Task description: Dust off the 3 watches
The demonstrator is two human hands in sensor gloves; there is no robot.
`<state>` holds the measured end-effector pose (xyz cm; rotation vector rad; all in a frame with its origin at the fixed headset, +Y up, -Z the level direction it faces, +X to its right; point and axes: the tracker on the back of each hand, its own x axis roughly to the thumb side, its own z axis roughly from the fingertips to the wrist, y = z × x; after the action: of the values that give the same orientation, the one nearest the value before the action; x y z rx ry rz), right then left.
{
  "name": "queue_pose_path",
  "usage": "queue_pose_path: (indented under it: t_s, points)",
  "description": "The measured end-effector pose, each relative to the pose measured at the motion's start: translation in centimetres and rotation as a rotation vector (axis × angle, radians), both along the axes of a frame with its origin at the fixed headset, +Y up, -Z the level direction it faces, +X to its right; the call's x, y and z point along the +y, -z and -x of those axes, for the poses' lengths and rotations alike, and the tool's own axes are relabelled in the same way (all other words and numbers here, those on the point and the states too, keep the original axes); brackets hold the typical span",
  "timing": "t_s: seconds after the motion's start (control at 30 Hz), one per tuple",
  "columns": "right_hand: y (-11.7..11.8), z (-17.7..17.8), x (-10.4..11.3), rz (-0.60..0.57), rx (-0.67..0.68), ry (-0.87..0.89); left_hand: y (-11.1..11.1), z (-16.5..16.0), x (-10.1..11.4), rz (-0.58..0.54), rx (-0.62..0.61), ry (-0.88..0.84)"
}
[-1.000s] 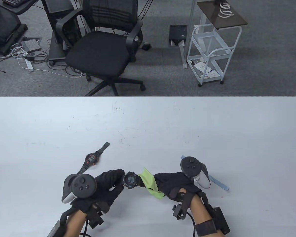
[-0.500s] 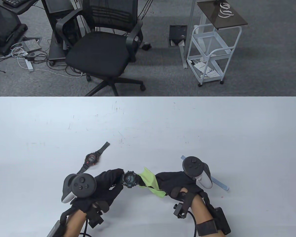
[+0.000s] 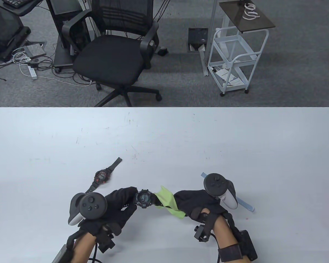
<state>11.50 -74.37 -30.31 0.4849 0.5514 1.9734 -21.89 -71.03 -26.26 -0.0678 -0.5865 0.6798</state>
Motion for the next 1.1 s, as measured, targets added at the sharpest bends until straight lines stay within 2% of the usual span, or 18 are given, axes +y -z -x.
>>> queue_pose_path:
  t_s: [0.33,0.5,0.7,1.0,1.1]
  points:
    - [0.14,-0.61,0.33,-0.082,-0.058,-0.099,-0.05,-0.22,0.04,-0.007,0.001,0.020]
    - [0.02,-0.33,-0.21,0.008,-0.003,-0.030,0.09,0.06,0.06,-0.004,0.009,0.008]
    - [0.31,-0.75,-0.20,-0.071,-0.064,-0.103,0.15,0.15,0.10,-0.005,0.017,0.017]
    - [0.30,-0.60,-0.32,-0.020,-0.025,-0.043,0.24,0.43,0.20,-0.003,0.026,0.006]
    - [0.42,-0.63,-0.39,-0.044,-0.041,-0.088,0.22,0.42,0.21,-0.005,0.030,0.017]
